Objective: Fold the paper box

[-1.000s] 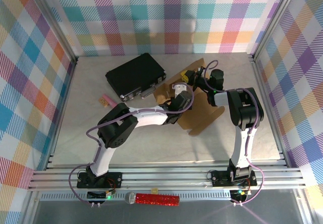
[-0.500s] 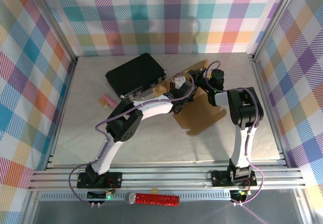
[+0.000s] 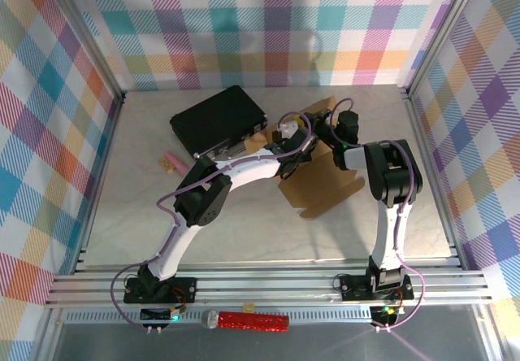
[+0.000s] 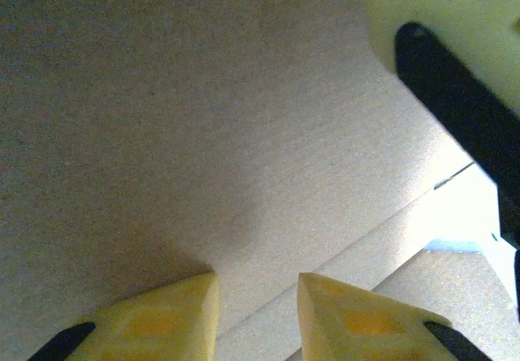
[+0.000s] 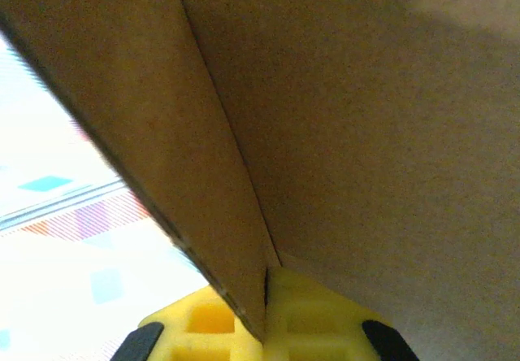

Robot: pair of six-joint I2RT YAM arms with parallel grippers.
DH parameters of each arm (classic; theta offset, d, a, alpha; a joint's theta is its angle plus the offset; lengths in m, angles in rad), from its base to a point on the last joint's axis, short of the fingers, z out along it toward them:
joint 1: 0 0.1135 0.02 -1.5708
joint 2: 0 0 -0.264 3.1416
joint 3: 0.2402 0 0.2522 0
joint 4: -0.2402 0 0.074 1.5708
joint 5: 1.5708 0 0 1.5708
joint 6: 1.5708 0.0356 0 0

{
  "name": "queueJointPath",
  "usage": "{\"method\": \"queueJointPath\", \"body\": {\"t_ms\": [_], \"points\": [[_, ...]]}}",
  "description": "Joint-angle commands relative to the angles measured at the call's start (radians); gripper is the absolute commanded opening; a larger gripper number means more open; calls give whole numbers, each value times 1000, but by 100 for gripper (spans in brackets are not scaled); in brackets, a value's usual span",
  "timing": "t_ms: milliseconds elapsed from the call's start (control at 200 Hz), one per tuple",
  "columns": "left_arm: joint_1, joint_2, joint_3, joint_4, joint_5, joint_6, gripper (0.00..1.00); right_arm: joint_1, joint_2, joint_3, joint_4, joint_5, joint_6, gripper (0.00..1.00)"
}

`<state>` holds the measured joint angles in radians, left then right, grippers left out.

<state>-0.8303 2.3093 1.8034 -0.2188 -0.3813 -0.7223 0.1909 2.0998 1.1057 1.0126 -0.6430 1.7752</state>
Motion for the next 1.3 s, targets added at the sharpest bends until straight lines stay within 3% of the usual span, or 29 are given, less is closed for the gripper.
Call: {"method": "queueJointPath", "body": {"t_ms": [0, 440, 665, 780, 915, 1095, 1300], "points": [[51, 86, -33, -171, 65, -62, 30, 8, -9, 40, 82, -49, 45, 0], [79, 108, -12, -246, 68, -70, 29, 7, -14, 19, 101, -53, 61, 0], [114, 53, -47, -183, 30, -36, 29, -2, -30, -25, 140, -83, 55, 0], [131, -18, -76, -105, 28, -10, 35, -14, -28, -63, 185, -113, 39, 0], [132, -132, -153, 22, 47, 4, 50, -24, -29, -119, 248, -124, 26, 0], [105, -292, -260, 64, 79, -81, 61, -28, -14, -151, 345, -103, 44, 0], [86, -513, -309, -75, 25, -369, 59, -36, -6, -136, 393, -92, 58, 0]]}}
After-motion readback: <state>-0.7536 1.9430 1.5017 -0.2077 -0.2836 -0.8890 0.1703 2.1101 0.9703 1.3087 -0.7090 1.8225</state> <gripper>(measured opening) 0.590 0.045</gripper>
